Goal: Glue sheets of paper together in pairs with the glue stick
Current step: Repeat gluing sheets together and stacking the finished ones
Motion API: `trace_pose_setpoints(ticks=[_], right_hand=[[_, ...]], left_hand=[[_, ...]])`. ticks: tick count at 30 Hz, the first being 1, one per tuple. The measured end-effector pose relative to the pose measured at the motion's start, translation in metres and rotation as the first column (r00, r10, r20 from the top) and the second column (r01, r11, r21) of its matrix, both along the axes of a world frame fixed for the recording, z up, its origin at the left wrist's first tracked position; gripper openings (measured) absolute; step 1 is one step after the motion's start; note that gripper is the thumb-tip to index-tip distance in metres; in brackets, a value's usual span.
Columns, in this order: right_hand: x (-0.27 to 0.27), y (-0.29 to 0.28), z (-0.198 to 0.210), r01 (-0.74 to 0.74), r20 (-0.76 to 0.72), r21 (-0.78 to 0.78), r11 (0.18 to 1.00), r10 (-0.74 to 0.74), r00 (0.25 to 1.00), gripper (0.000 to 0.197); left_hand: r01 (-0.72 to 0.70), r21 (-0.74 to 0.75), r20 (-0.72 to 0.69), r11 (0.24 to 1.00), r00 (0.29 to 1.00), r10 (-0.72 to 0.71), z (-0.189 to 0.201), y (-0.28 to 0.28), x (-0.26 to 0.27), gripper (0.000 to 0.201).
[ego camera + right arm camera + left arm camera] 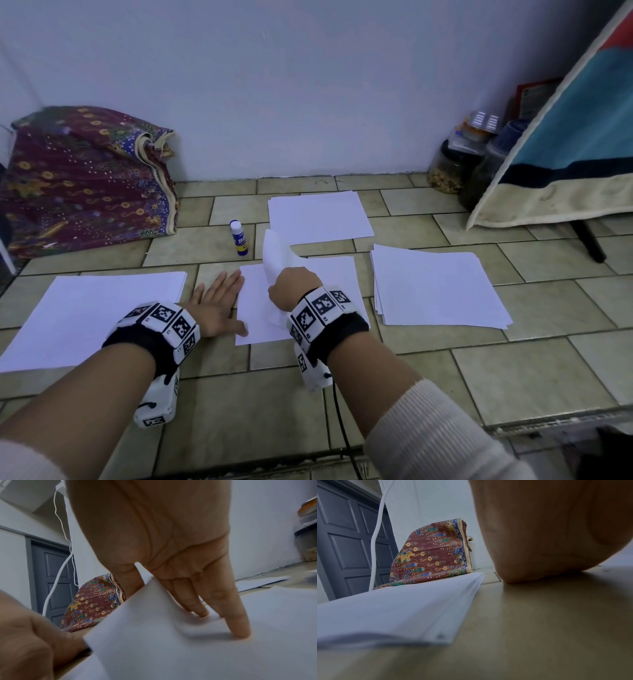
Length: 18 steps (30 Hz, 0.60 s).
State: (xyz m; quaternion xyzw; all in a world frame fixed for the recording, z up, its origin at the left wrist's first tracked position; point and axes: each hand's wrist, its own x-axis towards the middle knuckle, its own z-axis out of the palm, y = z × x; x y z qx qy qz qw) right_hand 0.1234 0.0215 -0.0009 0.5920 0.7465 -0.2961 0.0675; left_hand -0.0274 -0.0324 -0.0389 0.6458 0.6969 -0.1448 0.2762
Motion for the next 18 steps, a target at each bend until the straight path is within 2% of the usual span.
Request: trace_pose_setpoints(ticks=[6,9,13,18], right_hand=[[0.0032,-0.0024,-0.0008,-0.057,0.037,0.000,0.998,0.057,0.998,0.020],[0.0040,-0.0028,-0.0007,-0.065,0.041,-0.005,0.998,0.065,0.997,0.026],[0.0035,-0.0026,-0.0020,-0.083,0.055,0.000,0.997,0.082,0.995,0.013],[0.0012,-0.0026,-0.0040,-0.073,0.081,-0.035,0.997,0.076,0.994,0.036]], left_hand=[[0.002,-0.006,0.003,1.000,1.000,-0.002,0.0001,0.0009,-0.0005,0.100],[0.004,-0.008,0.009,1.000,1.000,-0.003,-0.0011,0.0014,-0.0016,0.103],[-0.002,-0.011,0.029,1.000,1.000,0.003,-0.0018,0.0013,-0.0027,0.106],[-0.007,-0.005,0.026,1.000,1.000,0.008,-0.0013,0.0008,-0.0015,0.102]])
